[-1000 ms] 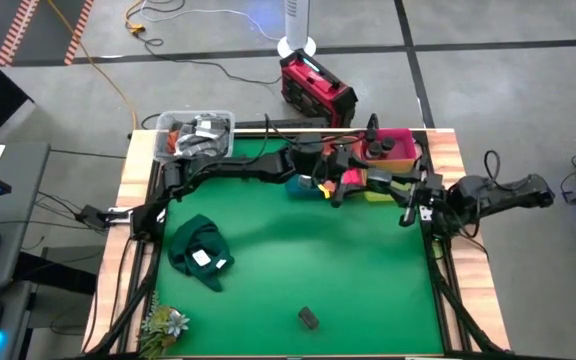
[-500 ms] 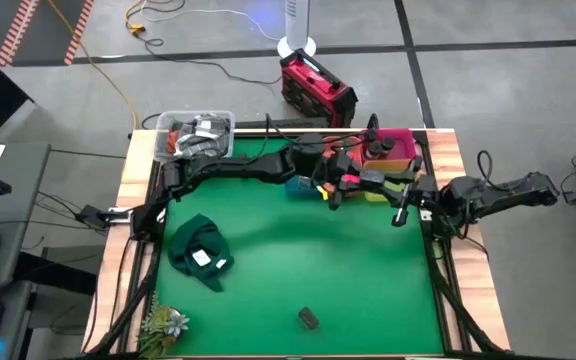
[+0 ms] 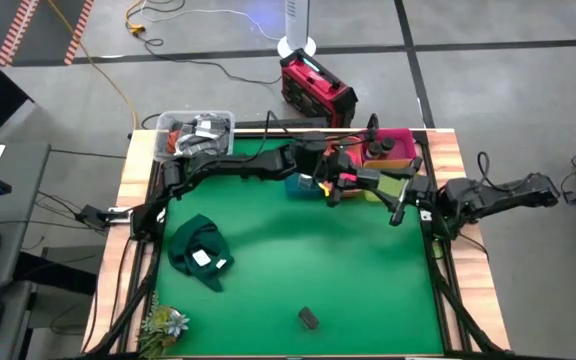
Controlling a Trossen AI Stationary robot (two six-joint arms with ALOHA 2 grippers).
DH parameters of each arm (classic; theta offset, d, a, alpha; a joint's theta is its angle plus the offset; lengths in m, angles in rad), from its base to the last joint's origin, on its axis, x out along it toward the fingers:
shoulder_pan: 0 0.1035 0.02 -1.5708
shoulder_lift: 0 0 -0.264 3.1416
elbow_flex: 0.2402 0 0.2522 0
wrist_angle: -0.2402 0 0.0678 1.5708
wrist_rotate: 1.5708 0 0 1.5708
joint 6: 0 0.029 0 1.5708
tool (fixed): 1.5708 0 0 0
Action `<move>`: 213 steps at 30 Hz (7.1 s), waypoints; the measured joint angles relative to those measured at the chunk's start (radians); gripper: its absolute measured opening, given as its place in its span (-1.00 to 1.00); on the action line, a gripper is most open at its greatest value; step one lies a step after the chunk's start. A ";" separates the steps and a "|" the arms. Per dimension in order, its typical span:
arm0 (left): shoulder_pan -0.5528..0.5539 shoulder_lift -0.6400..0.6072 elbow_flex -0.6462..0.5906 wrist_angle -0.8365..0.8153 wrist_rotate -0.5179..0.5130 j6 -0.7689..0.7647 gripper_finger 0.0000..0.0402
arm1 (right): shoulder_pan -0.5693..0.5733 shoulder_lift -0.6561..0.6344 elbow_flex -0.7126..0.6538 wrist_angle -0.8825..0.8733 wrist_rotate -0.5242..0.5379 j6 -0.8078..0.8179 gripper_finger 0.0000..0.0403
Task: Sort spices by type
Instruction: Put the black seasoning can into the yellow bin
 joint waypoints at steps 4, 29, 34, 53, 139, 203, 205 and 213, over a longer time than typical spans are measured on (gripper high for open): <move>0.003 0.000 0.000 -0.039 0.003 0.027 -0.47 | 0.000 0.001 0.000 -0.008 -0.014 0.006 0.59; 0.002 0.003 -0.002 -0.217 0.013 0.106 -0.45 | -0.235 0.219 0.068 -0.030 -0.274 0.109 0.54; 0.002 0.003 -0.002 -0.218 0.014 0.107 -0.45 | -0.235 0.270 0.068 0.018 -0.282 0.092 0.54; 0.002 0.002 -0.001 -0.216 0.013 0.104 -0.45 | -0.274 0.315 0.067 0.037 -0.294 0.081 -0.10; -0.268 -0.638 -0.827 0.321 -0.909 0.183 0.55 | -0.396 0.717 -0.147 0.011 0.393 0.926 -0.17; -0.041 -0.779 -0.803 -0.646 -0.325 0.111 0.50 | -0.139 0.377 0.124 -0.194 0.286 0.217 0.56; -0.127 -0.769 -0.803 -0.626 -0.326 0.114 0.47 | -0.152 0.363 0.124 -0.218 0.286 0.225 0.56; -0.427 -0.649 -0.802 -0.357 -0.370 0.014 0.41 | -0.241 0.332 0.124 -0.304 0.266 0.304 0.56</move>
